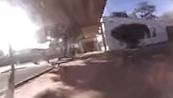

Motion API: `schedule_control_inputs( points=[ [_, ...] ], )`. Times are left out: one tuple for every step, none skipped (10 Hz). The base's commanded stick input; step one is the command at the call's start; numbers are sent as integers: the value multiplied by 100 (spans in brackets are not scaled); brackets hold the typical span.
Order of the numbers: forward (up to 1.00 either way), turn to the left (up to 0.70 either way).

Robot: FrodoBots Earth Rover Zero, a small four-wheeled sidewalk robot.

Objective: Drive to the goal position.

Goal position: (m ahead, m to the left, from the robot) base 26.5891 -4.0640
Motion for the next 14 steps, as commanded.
schedule_control_inputs(
  points=[
    [70,0],
    [70,0],
    [70,0],
    [70,0],
    [70,0],
    [70,0],
    [70,0],
    [70,0],
    [70,0],
    [70,0],
    [70,0],
    [70,0],
    [70,0],
    [70,0]
  ],
)
